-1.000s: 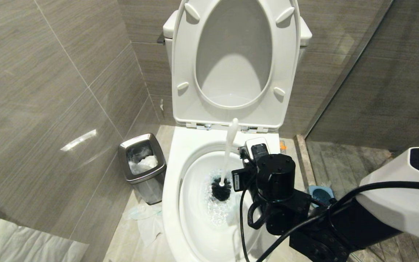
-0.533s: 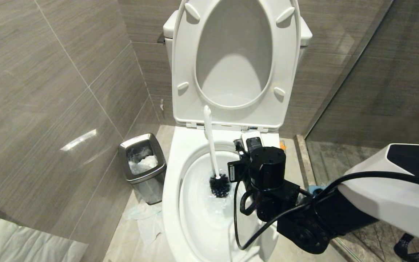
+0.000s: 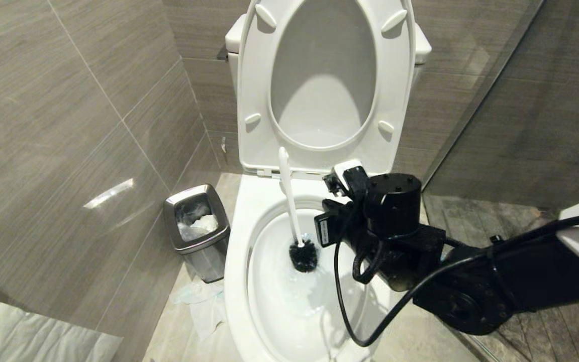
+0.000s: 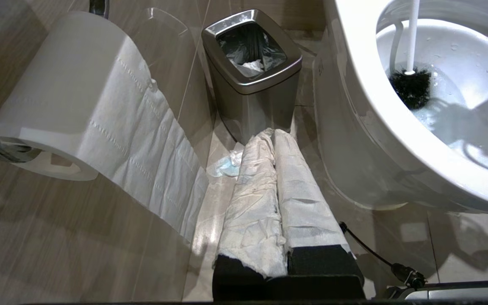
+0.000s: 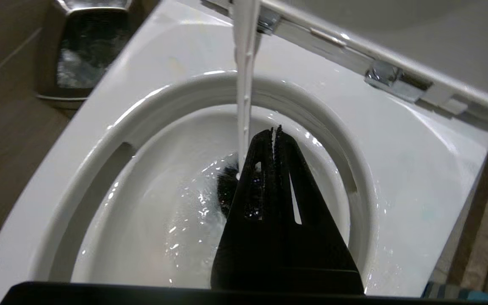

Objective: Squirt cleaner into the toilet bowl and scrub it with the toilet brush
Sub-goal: Scrub the toilet bowl

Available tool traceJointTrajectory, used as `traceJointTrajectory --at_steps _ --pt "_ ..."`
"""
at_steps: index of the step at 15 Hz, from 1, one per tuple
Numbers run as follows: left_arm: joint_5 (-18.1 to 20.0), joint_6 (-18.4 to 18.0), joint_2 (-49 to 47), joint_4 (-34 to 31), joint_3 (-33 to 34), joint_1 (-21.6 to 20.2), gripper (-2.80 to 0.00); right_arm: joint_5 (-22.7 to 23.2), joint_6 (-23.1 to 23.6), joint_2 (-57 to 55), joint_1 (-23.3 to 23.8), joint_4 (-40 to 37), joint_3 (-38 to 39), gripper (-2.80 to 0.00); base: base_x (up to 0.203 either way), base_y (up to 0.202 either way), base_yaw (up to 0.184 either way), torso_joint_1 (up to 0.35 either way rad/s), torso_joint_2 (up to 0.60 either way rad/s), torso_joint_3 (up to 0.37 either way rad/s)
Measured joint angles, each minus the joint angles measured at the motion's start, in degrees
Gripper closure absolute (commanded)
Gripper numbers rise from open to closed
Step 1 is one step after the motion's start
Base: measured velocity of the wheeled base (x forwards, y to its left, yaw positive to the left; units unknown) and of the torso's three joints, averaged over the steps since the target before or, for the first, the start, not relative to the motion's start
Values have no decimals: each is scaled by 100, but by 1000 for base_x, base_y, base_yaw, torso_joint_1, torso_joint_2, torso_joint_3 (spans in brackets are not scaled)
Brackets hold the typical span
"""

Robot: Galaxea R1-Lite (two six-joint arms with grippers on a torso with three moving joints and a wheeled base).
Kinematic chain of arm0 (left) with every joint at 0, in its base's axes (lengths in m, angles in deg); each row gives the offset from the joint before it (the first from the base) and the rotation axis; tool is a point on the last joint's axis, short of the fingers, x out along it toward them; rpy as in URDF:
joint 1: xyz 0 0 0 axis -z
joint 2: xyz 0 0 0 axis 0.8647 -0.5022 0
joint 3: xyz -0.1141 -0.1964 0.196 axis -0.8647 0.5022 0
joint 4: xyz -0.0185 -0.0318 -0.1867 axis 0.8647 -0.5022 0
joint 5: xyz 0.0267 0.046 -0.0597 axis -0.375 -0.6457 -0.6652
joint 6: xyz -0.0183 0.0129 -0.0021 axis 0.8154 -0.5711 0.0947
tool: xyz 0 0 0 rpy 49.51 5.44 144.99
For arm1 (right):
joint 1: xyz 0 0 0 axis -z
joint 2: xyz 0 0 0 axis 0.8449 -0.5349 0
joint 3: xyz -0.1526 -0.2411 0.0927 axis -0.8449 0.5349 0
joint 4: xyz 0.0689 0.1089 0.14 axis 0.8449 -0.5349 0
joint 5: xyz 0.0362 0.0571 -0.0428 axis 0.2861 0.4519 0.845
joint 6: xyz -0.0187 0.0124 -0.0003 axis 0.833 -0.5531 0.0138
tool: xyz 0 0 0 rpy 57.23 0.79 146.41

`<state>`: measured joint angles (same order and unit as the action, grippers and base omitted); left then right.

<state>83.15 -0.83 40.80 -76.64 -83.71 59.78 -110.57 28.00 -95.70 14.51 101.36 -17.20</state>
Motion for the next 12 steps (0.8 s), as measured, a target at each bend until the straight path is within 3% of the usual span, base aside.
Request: traceJointTrajectory --at_steps 4,12 --pt "-1 1 0 0 0 0 0 238 194 291 -9 -28 -35 0 0 0 0 0 0 0" --pt "-1 -1 0 1 0 0 0 220 239 400 -22 -36 -35 0 0 0 0 0 0 0"
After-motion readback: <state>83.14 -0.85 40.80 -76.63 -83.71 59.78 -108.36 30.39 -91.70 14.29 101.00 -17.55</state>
